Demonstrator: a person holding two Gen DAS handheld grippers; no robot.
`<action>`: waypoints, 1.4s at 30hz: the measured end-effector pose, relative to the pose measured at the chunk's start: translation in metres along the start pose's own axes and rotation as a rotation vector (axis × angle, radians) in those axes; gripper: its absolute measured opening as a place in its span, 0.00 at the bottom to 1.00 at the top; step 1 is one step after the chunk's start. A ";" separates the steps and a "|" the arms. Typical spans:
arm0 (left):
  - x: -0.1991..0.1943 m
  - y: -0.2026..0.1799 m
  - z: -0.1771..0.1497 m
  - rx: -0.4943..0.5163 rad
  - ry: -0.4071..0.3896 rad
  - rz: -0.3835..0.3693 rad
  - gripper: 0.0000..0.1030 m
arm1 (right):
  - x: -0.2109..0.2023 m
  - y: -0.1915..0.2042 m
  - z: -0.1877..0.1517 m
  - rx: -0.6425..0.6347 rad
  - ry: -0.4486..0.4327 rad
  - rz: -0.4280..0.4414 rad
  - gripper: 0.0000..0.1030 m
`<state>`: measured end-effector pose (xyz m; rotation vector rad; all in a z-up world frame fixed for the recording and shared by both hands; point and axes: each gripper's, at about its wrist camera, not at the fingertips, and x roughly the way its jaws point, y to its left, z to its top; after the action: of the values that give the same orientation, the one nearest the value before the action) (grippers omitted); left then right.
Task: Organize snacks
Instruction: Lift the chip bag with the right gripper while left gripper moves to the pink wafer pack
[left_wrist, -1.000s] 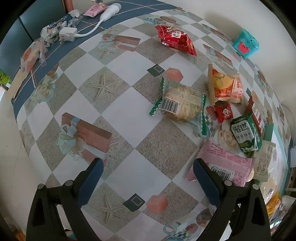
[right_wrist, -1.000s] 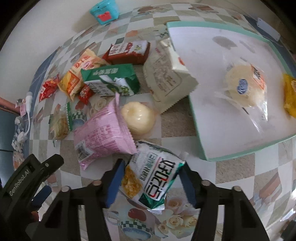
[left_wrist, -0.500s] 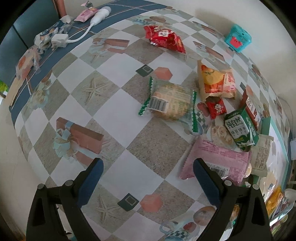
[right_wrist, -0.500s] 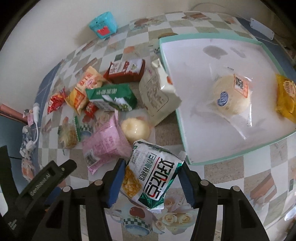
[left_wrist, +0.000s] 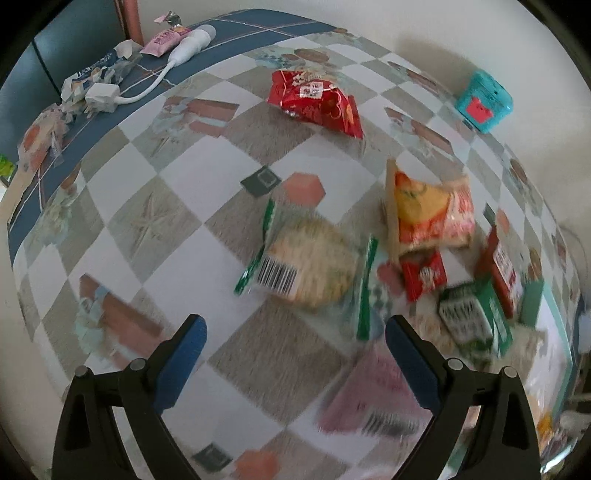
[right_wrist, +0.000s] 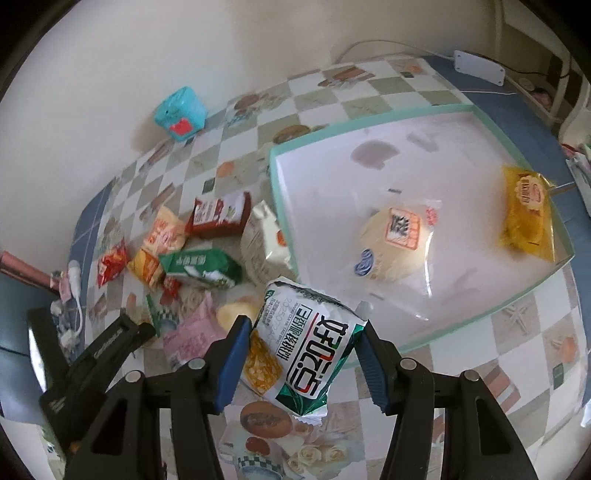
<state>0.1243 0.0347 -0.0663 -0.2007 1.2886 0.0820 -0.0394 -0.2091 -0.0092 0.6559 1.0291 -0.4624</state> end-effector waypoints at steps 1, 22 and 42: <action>0.005 -0.002 0.002 -0.003 -0.001 0.005 0.95 | -0.001 -0.002 0.001 0.005 0.001 0.004 0.58; 0.005 -0.007 -0.033 0.118 0.151 0.025 0.95 | 0.002 -0.021 0.009 0.086 0.037 0.038 0.58; -0.024 -0.106 -0.094 0.509 0.108 -0.047 0.95 | 0.008 -0.061 0.015 0.212 0.075 0.021 0.58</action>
<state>0.0471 -0.0856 -0.0567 0.2043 1.3695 -0.2994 -0.0651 -0.2635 -0.0278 0.8779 1.0509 -0.5366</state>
